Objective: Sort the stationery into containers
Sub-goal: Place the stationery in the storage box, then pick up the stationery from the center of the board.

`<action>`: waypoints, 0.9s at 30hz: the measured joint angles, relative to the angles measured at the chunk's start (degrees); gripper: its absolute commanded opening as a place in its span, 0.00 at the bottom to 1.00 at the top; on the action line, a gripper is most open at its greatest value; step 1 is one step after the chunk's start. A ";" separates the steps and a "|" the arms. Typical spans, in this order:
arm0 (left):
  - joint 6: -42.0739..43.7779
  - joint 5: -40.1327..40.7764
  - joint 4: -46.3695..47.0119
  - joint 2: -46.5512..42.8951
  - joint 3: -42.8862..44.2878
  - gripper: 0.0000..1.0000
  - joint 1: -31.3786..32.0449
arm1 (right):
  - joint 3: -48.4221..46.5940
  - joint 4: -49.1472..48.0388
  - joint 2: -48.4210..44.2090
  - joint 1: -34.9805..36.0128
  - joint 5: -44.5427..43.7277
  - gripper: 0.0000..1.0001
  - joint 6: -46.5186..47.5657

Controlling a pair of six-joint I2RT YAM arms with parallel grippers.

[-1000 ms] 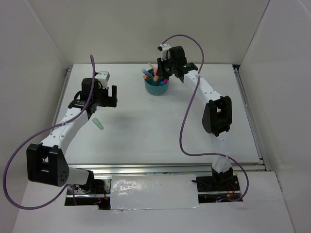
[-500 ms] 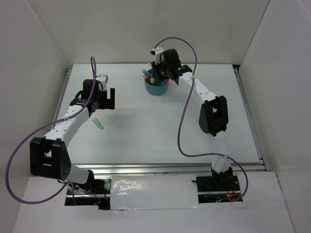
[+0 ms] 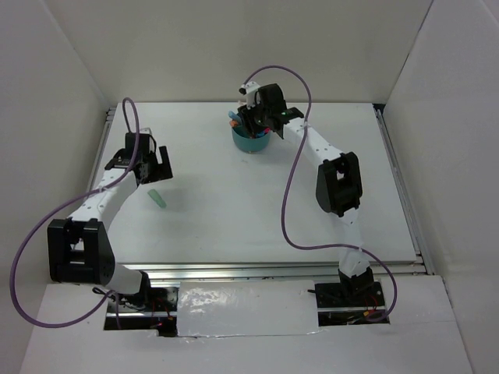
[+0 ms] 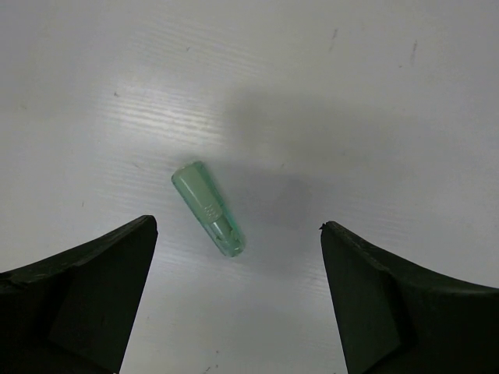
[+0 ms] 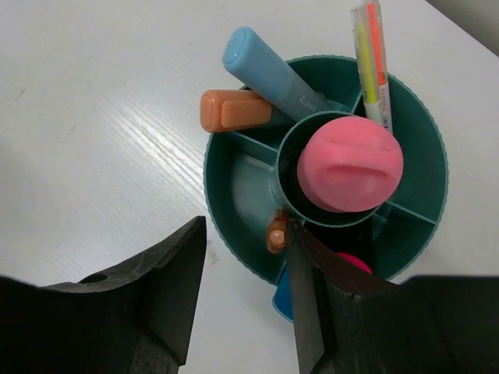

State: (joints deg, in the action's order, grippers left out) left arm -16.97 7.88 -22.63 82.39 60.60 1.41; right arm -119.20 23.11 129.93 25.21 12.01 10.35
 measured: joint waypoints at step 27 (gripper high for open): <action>-18.34 -1.36 -7.21 21.29 5.64 0.62 -8.98 | 12.52 1.14 -19.76 0.39 6.45 0.54 -7.17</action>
State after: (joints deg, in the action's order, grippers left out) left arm -35.31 6.52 -29.85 103.68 66.24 -7.57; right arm -106.67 24.25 110.17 25.61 18.46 3.18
